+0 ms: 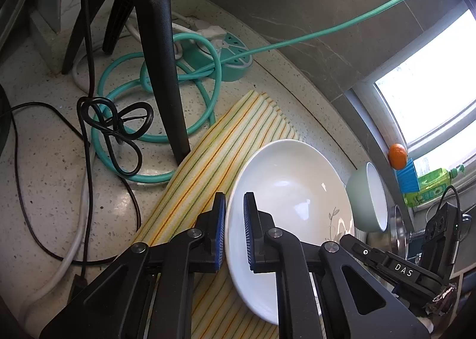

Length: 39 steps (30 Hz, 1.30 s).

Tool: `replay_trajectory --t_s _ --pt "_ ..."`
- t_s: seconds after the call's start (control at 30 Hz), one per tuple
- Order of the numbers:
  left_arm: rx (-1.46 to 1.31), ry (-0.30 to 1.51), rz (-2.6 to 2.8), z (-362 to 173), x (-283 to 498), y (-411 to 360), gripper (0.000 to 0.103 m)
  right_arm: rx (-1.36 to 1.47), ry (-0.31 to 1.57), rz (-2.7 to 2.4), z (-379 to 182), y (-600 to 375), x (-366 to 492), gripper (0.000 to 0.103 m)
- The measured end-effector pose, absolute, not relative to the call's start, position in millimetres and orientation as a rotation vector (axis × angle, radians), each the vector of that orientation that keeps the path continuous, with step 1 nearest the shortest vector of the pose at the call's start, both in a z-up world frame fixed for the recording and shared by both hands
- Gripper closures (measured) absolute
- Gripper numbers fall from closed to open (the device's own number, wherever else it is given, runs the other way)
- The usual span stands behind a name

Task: Organize plates and bowls
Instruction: 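Close both grippers on the rim of the white leaf-pattern plate, then lift and carry the white plate with both grippers toward the pink plate stack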

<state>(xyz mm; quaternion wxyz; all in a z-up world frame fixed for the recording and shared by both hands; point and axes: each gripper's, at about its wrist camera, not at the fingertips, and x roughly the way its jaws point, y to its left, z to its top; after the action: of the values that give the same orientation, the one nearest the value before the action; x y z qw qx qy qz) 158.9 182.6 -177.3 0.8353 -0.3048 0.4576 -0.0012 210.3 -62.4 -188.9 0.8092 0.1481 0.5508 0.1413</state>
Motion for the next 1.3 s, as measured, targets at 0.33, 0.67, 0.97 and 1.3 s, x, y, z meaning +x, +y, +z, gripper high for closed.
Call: replay_trajectory --t_s 0.33,0.67,0.97,1.3 --pt "-0.646 0.971 0.003 -176 155 184 0.093 0.298 1.176 0.307 -185 -61 207 0.098" --pt "-0.649 0.961 0.008 -169 140 189 0.093 0.296 1.167 0.336 -174 -58 192 0.098" --pt "-0.645 0.949 0.003 -162 124 189 0.093 0.293 1.153 0.340 -168 -61 175 0.098" --pt "-0.644 0.927 -0.014 -147 101 186 0.093 0.296 1.130 0.344 -151 -69 148 0.098"
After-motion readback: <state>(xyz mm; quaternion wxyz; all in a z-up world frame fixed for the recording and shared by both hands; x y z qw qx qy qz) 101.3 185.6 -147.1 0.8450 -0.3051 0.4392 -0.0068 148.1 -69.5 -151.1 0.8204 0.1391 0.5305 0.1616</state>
